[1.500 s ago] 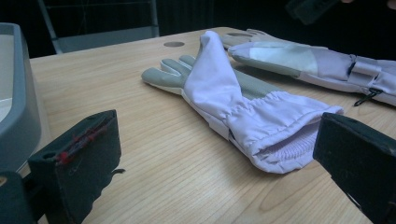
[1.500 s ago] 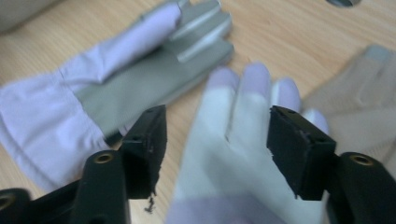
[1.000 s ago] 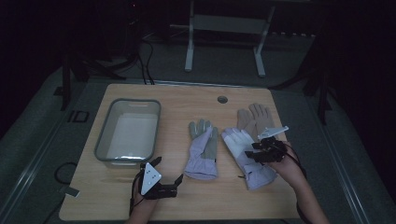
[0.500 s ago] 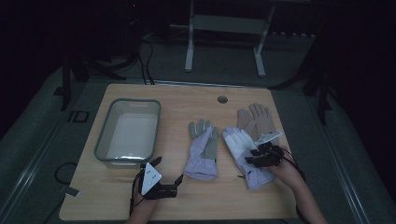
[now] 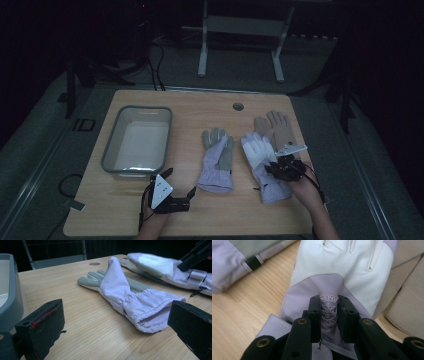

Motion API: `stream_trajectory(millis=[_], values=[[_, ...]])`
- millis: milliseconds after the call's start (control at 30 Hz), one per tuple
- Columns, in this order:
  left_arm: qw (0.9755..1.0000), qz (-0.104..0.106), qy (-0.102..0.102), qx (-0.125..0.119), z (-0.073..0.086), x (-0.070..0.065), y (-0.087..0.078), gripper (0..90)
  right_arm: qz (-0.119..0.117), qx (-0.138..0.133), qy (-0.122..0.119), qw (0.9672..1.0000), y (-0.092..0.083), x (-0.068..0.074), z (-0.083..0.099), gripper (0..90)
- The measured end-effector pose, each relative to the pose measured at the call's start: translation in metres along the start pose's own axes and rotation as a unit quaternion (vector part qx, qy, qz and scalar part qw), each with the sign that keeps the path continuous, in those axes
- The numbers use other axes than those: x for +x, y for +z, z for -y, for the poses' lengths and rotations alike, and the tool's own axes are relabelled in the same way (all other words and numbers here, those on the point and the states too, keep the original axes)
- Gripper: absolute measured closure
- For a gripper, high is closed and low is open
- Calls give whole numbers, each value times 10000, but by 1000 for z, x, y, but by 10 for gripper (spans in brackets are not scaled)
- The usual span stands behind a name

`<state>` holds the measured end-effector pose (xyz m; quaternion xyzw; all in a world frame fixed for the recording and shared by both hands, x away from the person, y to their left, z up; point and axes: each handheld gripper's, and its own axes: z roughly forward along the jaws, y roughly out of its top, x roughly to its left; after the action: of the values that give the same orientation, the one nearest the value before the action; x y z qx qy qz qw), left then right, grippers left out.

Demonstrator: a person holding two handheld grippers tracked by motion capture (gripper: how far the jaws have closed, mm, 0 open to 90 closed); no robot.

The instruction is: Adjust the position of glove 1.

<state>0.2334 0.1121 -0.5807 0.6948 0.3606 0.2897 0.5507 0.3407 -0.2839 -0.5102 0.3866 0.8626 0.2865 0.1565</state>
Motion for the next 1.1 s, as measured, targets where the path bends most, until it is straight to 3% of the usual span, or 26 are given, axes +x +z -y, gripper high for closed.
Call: stream_trajectory(millis=[200, 467, 500, 600, 733, 1100], values=[[10000, -10, -1, -1, 0, 0, 0, 12, 77, -254, 225, 9994, -20, 10, -11, 753], [10000, -31, -22, -4, 0, 0, 0, 12, -82, -651, 456, 9968, -34, 26, -32, 754], [10000, -30, -37, -12, 0, 0, 0, 12, -190, -773, 600, 9950, -34, 31, -38, 754], [10000, -44, -29, -13, 0, 0, -1, 12, -259, -868, 683, 9935, -33, 38, -45, 754], [10000, -47, -10, -22, 0, 0, 0, 12, -361, -1066, 708, 9911, -26, 59, -64, 754], [10000, -59, -10, -25, 0, -1, 0, 12, -655, -1271, 1007, 9846, -7, 94, -90, 754]])
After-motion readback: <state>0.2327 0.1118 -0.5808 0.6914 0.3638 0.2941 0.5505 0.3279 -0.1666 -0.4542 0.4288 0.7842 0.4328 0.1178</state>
